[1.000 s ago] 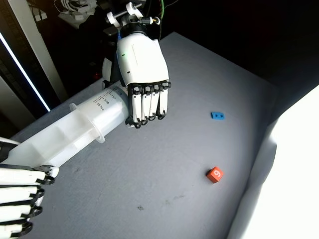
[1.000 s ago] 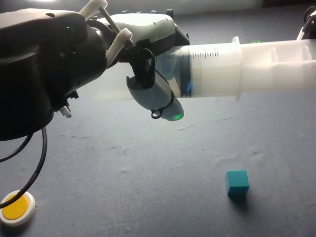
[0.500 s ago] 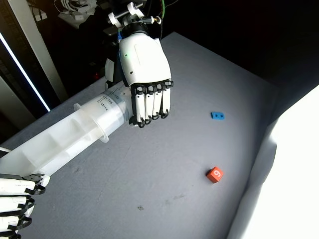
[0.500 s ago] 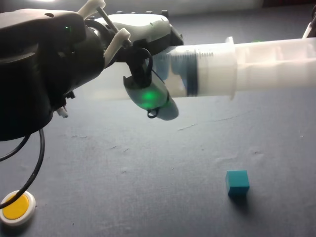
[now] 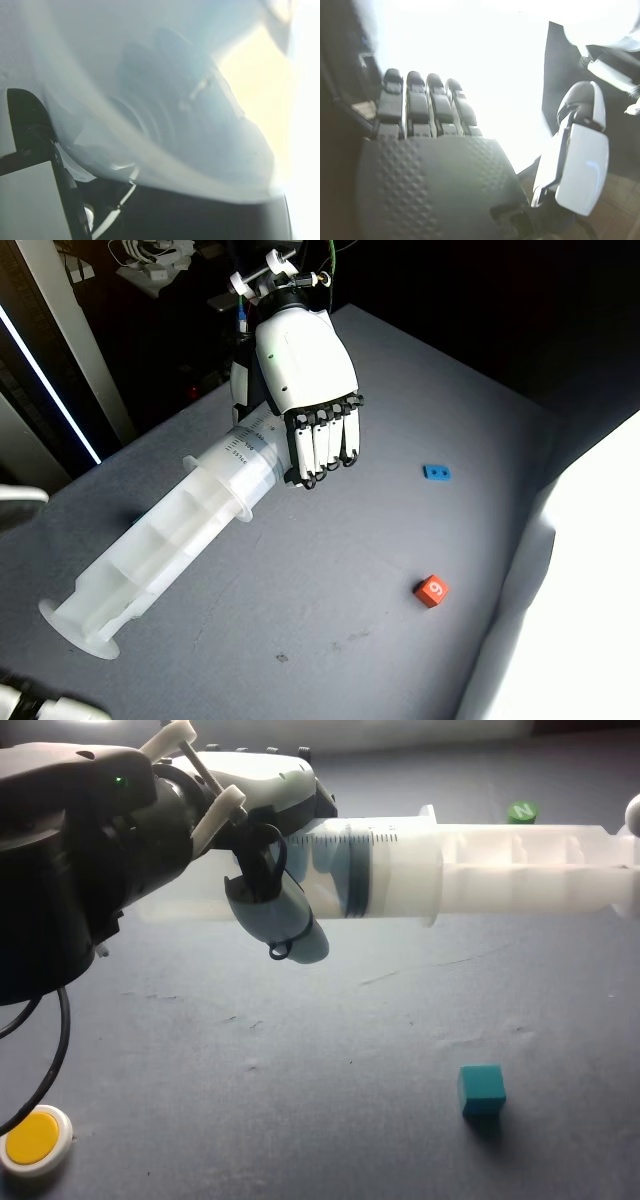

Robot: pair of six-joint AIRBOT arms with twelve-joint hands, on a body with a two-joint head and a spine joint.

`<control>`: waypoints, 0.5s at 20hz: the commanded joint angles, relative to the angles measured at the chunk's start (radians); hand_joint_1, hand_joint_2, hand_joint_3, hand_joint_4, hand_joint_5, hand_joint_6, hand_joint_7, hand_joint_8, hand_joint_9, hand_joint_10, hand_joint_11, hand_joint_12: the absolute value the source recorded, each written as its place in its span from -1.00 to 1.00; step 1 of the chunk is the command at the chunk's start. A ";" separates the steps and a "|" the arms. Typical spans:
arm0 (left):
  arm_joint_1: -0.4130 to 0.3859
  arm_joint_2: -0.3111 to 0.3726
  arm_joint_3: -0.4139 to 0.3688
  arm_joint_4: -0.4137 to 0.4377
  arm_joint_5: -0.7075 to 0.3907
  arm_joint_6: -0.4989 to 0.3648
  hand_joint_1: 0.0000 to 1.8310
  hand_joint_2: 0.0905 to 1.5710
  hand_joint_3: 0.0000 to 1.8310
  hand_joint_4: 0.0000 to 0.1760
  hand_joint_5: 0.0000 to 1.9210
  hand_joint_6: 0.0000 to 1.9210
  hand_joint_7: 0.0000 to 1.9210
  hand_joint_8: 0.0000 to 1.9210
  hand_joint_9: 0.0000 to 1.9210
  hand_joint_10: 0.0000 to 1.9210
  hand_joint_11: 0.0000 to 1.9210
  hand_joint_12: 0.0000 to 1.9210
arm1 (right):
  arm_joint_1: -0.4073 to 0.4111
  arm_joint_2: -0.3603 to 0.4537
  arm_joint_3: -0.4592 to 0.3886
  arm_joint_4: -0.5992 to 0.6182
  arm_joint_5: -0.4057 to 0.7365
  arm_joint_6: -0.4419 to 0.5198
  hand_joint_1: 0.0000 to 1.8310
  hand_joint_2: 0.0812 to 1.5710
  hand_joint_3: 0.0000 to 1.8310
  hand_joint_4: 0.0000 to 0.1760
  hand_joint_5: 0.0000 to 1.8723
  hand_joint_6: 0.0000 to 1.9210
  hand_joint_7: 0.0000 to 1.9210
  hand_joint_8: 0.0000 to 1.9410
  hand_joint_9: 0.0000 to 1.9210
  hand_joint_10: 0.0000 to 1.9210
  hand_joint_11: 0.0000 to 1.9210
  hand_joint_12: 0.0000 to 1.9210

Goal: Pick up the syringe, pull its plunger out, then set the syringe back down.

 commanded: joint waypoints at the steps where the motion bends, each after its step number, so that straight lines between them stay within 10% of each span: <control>1: -0.014 0.008 0.003 0.061 0.021 -0.012 0.30 0.51 -1.00 -1.00 -0.18 0.20 -0.13 0.44 -0.24 0.15 -0.52 0.56 | 0.012 0.008 0.000 -0.005 0.111 0.003 -0.68 -0.01 -1.00 -1.00 -1.00 -1.00 -1.00 -1.00 -1.00 -1.00 -1.00 -1.00; 10: 0.033 0.084 0.015 0.087 0.022 -0.014 0.30 0.50 -1.00 -1.00 -0.17 0.20 -0.13 0.42 -0.23 0.17 -0.50 0.57 | 0.001 0.006 -0.013 -0.032 0.124 0.003 -0.68 0.00 -1.00 -1.00 -1.00 -1.00 -1.00 -1.00 -1.00 -1.00 -1.00 -1.00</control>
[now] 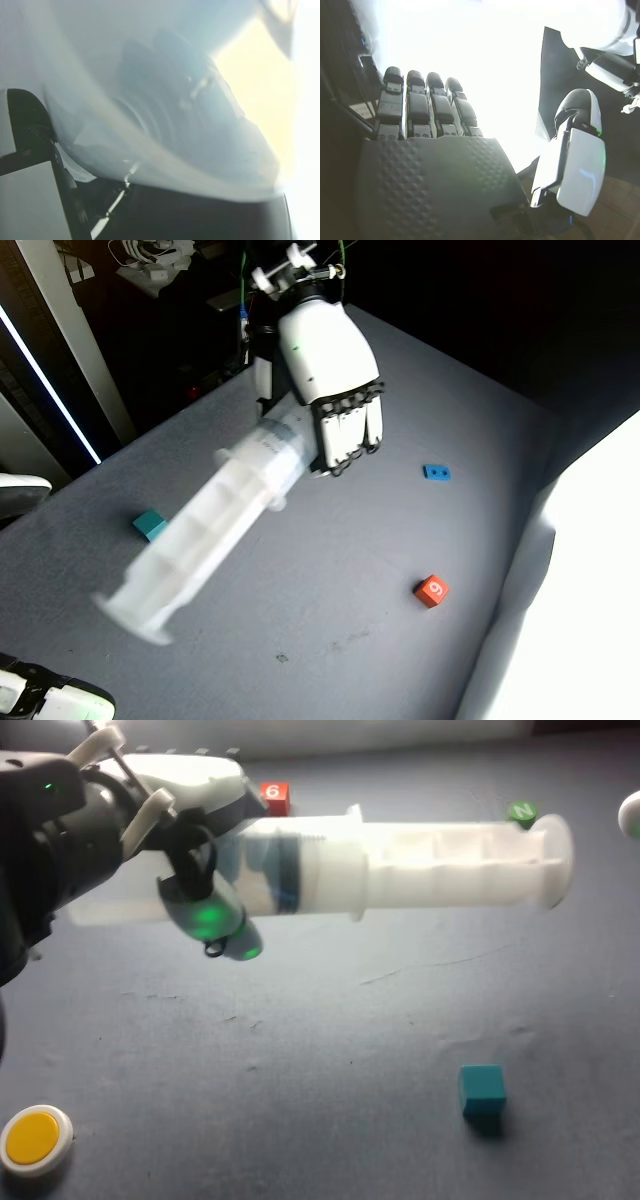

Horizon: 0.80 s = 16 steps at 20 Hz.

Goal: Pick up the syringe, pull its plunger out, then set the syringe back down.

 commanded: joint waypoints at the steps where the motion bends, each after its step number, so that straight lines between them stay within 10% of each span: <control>1: -0.006 0.005 0.006 0.078 0.024 -0.027 0.29 0.51 -1.00 -1.00 -0.18 0.23 -0.12 0.42 -0.25 0.18 -0.52 0.57 | 0.005 0.006 0.001 -0.006 0.115 0.003 -0.68 0.00 -1.00 -1.00 -1.00 -1.00 -1.00 -1.00 -1.00 -1.00 -1.00 -1.00; 16: 0.295 0.021 0.047 0.453 0.050 -0.610 0.31 0.50 -1.00 -1.00 -0.14 0.12 -0.13 0.47 -0.25 0.23 -0.51 0.59 | -0.006 0.005 -0.001 -0.014 0.123 0.003 -0.72 0.10 -0.98 -1.00 -1.00 -1.00 -1.00 -1.00 -1.00 -1.00 -0.98 -0.99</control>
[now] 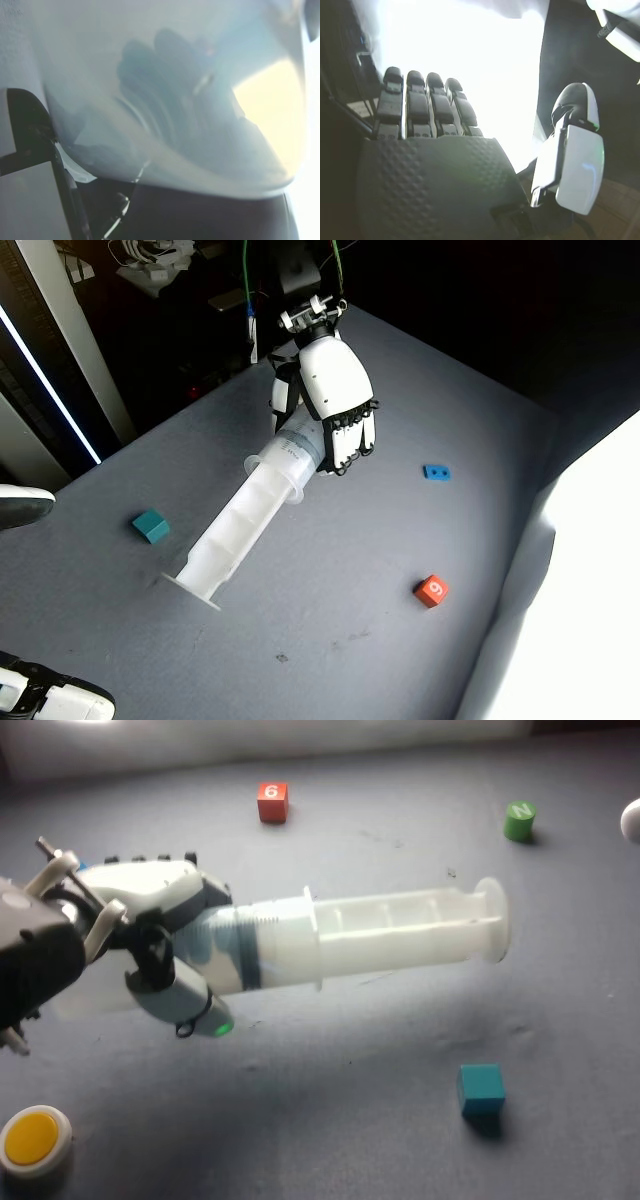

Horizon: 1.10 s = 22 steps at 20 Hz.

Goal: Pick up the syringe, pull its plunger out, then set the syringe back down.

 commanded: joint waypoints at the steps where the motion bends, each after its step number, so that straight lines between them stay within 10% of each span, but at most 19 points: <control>1: -0.001 0.005 0.007 0.051 -0.040 -0.032 0.31 0.50 -1.00 -1.00 -0.14 0.13 -0.14 0.48 -0.26 0.23 -0.52 0.59 | 0.006 0.005 -0.001 -0.007 0.115 0.003 -0.73 0.10 -0.98 -1.00 -1.00 -1.00 -1.00 -1.00 -1.00 -1.00 -0.99 -0.99; 17: 0.189 -0.005 0.020 0.278 -0.090 -0.329 0.30 0.53 -1.00 -1.00 -0.14 0.14 -0.21 0.57 -0.31 0.29 -0.57 0.63 | 0.004 0.005 -0.001 -0.012 0.116 0.003 -0.73 0.13 -0.99 -1.00 -1.00 -1.00 -1.00 -1.00 -1.00 -1.00 -1.00 -0.96; 20: 0.195 -0.014 0.020 0.283 -0.095 -0.339 -0.19 0.15 -1.00 -1.00 -0.77 -0.68 -0.70 -0.50 -0.81 -0.22 -0.99 0.08 | 0.003 0.004 -0.001 -0.014 0.116 0.003 -0.69 0.12 -0.99 -1.00 -1.00 -1.00 -0.99 -1.00 -1.00 -1.00 -0.99 -0.95; 22: 0.198 -0.021 0.020 0.289 -0.096 -0.347 -0.33 -0.02 -1.00 -1.00 -0.88 -0.88 -0.82 -0.68 -0.95 -0.30 -1.00 -0.25 | 0.002 0.004 -0.002 -0.015 0.116 0.003 -0.70 0.13 -0.99 -1.00 -1.00 -1.00 -1.00 -1.00 -1.00 -1.00 -1.00 -0.96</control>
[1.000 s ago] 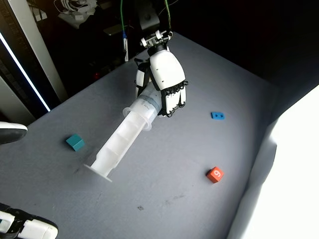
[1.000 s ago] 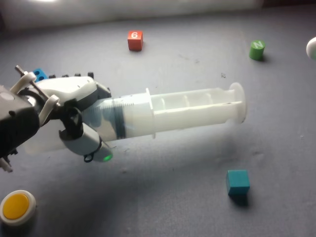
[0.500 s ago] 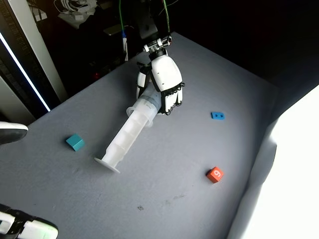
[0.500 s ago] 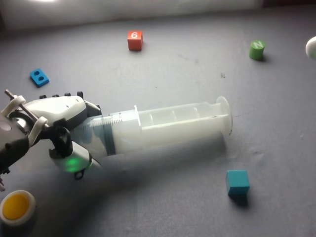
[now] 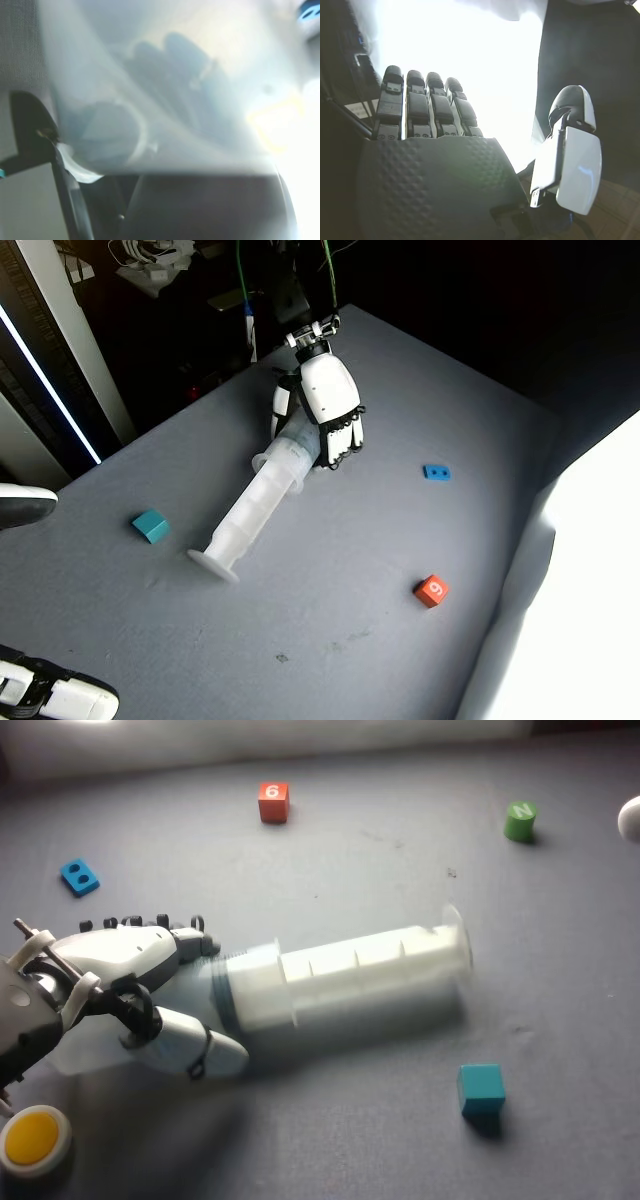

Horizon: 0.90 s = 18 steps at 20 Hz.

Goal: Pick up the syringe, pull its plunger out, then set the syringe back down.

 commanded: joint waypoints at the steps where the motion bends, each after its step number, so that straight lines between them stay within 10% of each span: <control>1: -0.004 -0.005 0.001 0.033 -0.054 -0.009 -0.35 0.00 -1.00 -1.00 -0.88 -0.90 -0.83 -0.66 -0.98 -0.22 -1.00 -0.24 | 0.006 0.005 -0.001 -0.009 0.112 0.003 -0.68 0.12 -0.99 -1.00 -1.00 -1.00 -1.00 -1.00 -1.00 -1.00 -1.00 -0.96; 5: -0.004 -0.008 -0.003 0.047 -0.055 -0.012 -0.20 -0.04 -1.00 -1.00 -0.70 -0.85 -0.88 -0.24 -0.97 0.03 -1.00 0.08 | 0.005 0.005 -0.003 -0.012 0.113 0.003 -0.63 0.12 -1.00 -1.00 -1.00 -1.00 -1.00 -1.00 -1.00 -1.00 -0.99 -0.99; 18: -0.200 0.007 -0.015 0.116 0.041 0.072 -0.34 0.06 -1.00 -1.00 -0.77 -0.84 -0.85 -0.37 -0.93 -0.11 -1.00 -0.01 | -0.001 0.003 -0.007 -0.020 0.114 0.003 -0.67 0.11 -1.00 -1.00 -1.00 -1.00 -1.00 -1.00 -1.00 -1.00 -0.98 -0.99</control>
